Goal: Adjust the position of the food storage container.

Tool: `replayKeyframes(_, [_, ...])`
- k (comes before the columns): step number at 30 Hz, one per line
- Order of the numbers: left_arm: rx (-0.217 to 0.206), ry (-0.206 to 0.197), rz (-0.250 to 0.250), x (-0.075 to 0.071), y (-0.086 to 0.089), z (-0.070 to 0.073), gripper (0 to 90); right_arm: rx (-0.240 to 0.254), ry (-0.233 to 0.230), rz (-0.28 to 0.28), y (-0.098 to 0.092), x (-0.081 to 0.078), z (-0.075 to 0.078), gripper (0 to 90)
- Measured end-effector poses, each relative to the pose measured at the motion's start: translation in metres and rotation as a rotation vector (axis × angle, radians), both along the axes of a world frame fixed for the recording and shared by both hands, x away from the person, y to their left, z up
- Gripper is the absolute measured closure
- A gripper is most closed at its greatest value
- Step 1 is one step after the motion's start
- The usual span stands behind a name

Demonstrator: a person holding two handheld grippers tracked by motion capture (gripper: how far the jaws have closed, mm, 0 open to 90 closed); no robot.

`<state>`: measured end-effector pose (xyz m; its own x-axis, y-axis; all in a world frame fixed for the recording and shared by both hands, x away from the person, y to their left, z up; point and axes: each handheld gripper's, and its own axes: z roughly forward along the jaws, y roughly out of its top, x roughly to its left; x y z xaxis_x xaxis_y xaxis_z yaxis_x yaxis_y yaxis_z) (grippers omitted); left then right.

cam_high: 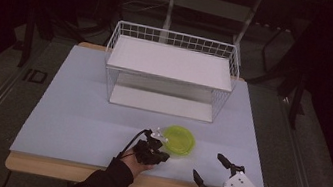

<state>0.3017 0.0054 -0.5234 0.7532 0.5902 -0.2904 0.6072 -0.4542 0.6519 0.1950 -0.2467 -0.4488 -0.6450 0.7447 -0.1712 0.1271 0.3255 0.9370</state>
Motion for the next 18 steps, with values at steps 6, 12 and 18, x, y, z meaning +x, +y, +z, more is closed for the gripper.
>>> replayKeyframes(6, [-0.01, 0.007, -0.04, -0.007, -0.011, -0.001, 90.0, -0.004, 0.003, 0.001, 0.0, 0.001, -0.001, 14.9])
replayKeyframes(12, [-0.067, 0.004, -0.061, -0.02, 0.011, 0.009, 87.4, -0.02, 0.0, -0.001, 0.0, 0.002, -0.001, 17.9])
replayKeyframes(18, [-0.141, -0.048, -0.057, -0.034, 0.047, 0.031, 80.1, -0.023, 0.017, -0.008, 0.001, 0.005, -0.003, 17.3])
